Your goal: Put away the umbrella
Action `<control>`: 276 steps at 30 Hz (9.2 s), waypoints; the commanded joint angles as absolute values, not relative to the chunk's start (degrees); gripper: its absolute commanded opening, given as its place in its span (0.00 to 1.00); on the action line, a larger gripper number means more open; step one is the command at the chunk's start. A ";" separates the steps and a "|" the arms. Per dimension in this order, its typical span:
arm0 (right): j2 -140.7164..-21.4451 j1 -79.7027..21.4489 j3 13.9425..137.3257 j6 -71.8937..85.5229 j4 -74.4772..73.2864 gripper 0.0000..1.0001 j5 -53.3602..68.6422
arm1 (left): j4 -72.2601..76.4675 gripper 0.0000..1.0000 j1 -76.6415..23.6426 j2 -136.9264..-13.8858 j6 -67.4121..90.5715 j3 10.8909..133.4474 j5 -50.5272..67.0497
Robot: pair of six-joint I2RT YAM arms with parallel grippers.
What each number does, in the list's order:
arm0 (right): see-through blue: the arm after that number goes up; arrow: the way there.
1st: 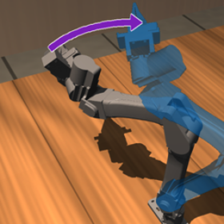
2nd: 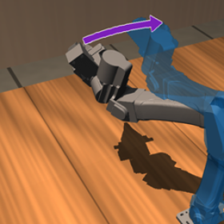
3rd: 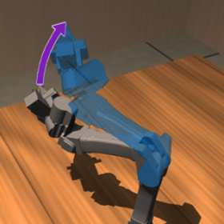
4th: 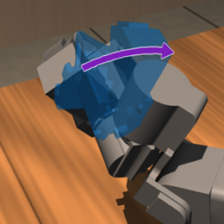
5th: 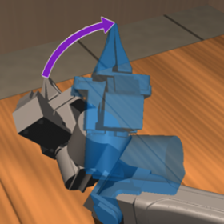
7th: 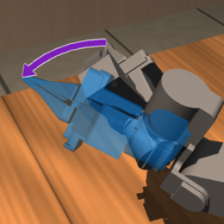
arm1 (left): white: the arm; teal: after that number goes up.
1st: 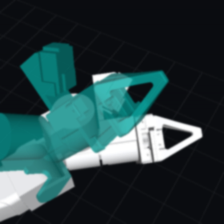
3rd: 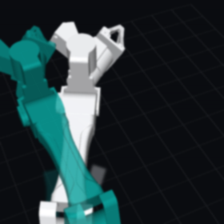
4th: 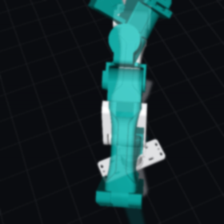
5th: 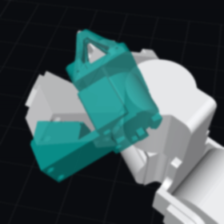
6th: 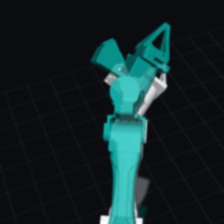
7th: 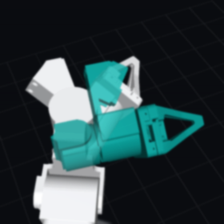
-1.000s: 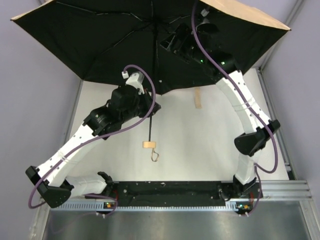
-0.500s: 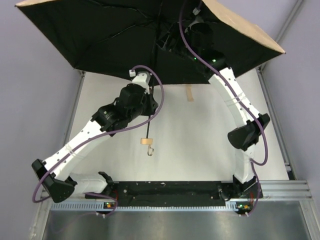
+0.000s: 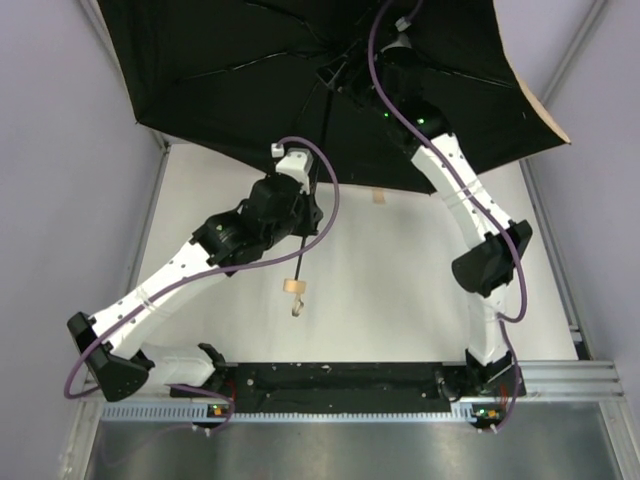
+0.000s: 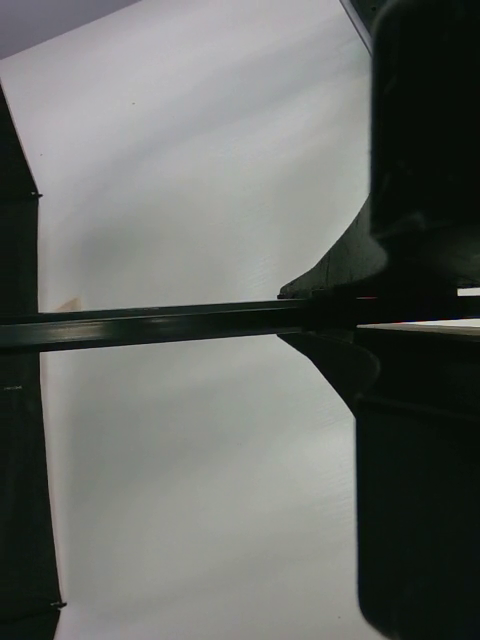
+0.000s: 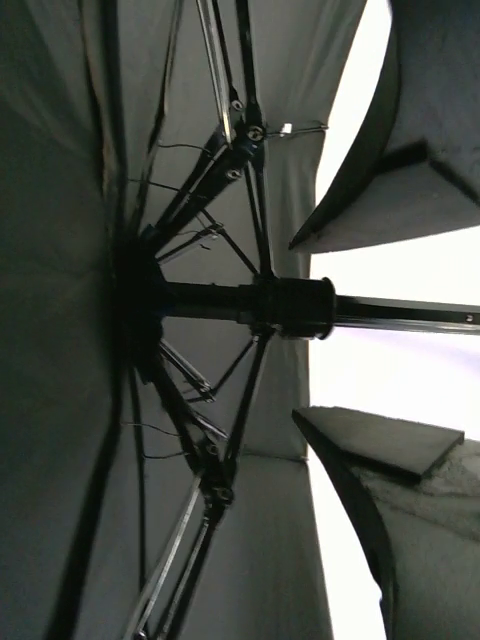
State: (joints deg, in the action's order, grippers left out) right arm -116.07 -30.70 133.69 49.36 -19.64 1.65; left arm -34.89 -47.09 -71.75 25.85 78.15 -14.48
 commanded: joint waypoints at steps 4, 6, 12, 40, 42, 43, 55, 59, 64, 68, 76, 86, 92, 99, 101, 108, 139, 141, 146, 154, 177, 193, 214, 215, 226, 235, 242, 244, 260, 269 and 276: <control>-116.55 -28.21 135.97 53.87 -17.32 0.47 0.18 | -35.33 0.00 -49.31 -69.52 24.52 78.22 -14.94; -116.63 -27.69 135.88 54.84 -17.40 0.47 0.62 | -35.24 0.00 -49.39 -69.08 24.78 77.79 -14.85; -117.33 -25.93 136.05 57.04 -18.01 0.00 4.38 | -35.24 0.00 -49.39 -68.38 25.22 77.78 -15.47; -89.30 -31.91 92.64 54.39 10.60 0.00 18.45 | -35.25 0.00 -41.84 -81.75 32.60 95.46 -2.75; -90.43 -30.42 92.55 57.29 15.36 0.00 19.24 | -33.76 0.00 -41.14 -79.47 34.09 92.22 -0.27; -90.96 -29.98 93.24 58.78 16.77 0.00 19.16 | -32.62 0.00 -40.78 -78.41 34.71 90.28 2.17; -93.78 -29.88 96.68 63.81 25.93 0.00 16.08 | -17.76 0.40 -38.67 -68.12 44.29 69.79 15.55; -94.66 -29.36 97.12 64.07 26.98 0.00 17.14 | -12.32 0.54 -36.75 -64.96 46.49 64.53 19.76; -95.80 -29.00 98.17 66.27 28.65 0.00 17.75 | -4.31 0.29 -33.31 -64.33 48.69 61.08 24.87; -96.15 -28.83 101.32 65.05 18.33 0.00 17.14 | -7.54 0.00 -32.78 -67.23 45.54 65.64 23.48; -99.40 -27.86 106.42 68.38 0.10 0.61 11.25 | -13.80 0.00 -33.05 -67.41 38.76 69.35 16.00; -106.70 -28.65 117.51 63.55 -6.68 0.74 12.84 | -14.59 0.00 -33.58 -67.41 37.09 68.73 15.91; -111.08 -30.06 121.89 61.35 -6.86 0.53 14.14 | -15.46 0.00 -34.19 -67.67 36.91 69.26 16.52; -113.29 -30.41 124.98 61.08 -6.24 0.38 15.82 | -16.61 0.00 -34.45 -68.12 36.48 70.57 16.88; -113.64 -30.41 125.24 60.65 -5.89 0.40 15.47 | -16.70 0.00 -34.54 -68.29 36.39 71.01 17.05; -119.97 -30.23 135.16 61.08 -7.38 0.00 18.45 | -17.75 0.00 -34.54 -69.34 35.86 73.21 16.96; -86.66 -32.17 87.63 71.19 14.23 0.00 11.78 | -23.12 0.23 -33.66 -70.51 45.61 74.74 19.07; -87.27 -31.99 88.85 70.93 14.07 0.00 11.25 | -23.12 0.30 -34.89 -67.17 47.19 70.68 18.20; -89.64 -31.38 92.80 69.97 13.46 0.00 11.42 | -23.37 0.36 -37.88 -61.80 49.04 63.82 16.17; -92.90 -29.97 98.08 67.59 11.17 0.00 14.41 | -25.93 0.00 -37.97 -57.48 48.43 61.61 13.45; -75.50 -40.52 63.01 71.46 17.59 0.00 12.39 | -14.78 0.00 -32.43 -84.20 41.74 87.10 9.84; -72.15 -34.91 64.33 67.33 11.25 0.00 13.17 | -15.56 0.00 -32.87 -85.44 39.20 89.23 10.89; -87.01 -28.04 88.24 63.72 -0.53 0.32 19.43 | -1.68 0.00 -35.42 -63.54 51.50 64.16 24.52; -87.27 -28.04 88.68 63.37 -0.53 0.36 18.81 | -0.63 0.00 -35.33 -63.81 51.85 63.73 24.87; -95.62 -27.25 98.60 63.37 -2.46 0.41 16.53 | -0.53 0.00 -36.65 -63.37 52.03 62.40 24.61; -102.48 -26.89 108.80 61.00 -9.48 0.29 17.13 | -1.23 0.00 -37.79 -63.54 52.03 63.28 23.47; -96.51 -26.81 98.44 61.61 -5.89 0.39 16.87 | -3.08 0.00 -37.79 -64.42 50.63 65.48 22.24; -95.28 -26.89 96.25 61.96 -4.84 0.39 16.61 | -3.16 0.00 -37.88 -64.77 50.54 66.09 22.24; -96.49 -26.02 93.50 73.65 4.13 0.44 13.53 | -1.49 0.00 -38.23 -64.07 52.65 65.22 23.38; -101.68 -25.93 101.50 75.67 4.49 0.45 14.76 | -2.37 0.00 -39.55 -63.46 52.47 64.34 22.33; -104.16 -26.54 106.70 71.82 0.36 0.31 17.49 | -3.34 0.00 -39.55 -63.90 51.68 65.74 22.32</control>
